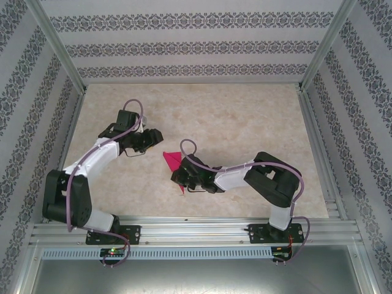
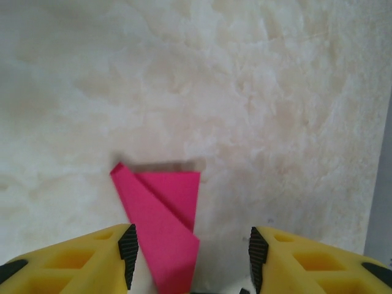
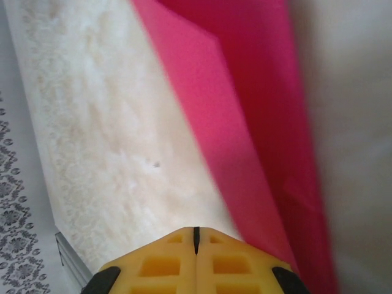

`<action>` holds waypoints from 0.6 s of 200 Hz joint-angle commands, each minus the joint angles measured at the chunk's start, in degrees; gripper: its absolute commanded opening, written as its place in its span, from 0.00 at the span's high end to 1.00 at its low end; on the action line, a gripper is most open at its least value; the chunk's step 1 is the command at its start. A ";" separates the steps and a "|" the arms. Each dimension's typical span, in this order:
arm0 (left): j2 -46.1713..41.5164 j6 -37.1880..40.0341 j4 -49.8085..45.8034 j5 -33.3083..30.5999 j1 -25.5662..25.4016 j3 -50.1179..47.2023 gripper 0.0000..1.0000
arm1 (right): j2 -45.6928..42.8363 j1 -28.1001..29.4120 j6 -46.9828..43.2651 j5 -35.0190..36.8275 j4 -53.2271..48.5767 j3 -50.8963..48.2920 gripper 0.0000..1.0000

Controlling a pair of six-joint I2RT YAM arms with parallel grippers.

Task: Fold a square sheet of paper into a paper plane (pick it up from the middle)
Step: Fold the wing for the fifth time at the center of the table, then move a paper plane to the center of the table.

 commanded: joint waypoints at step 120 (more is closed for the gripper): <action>9.22 -10.03 -20.23 -22.10 -23.05 8.32 0.22 | -19.39 -10.05 -12.43 4.46 -13.07 -10.39 0.75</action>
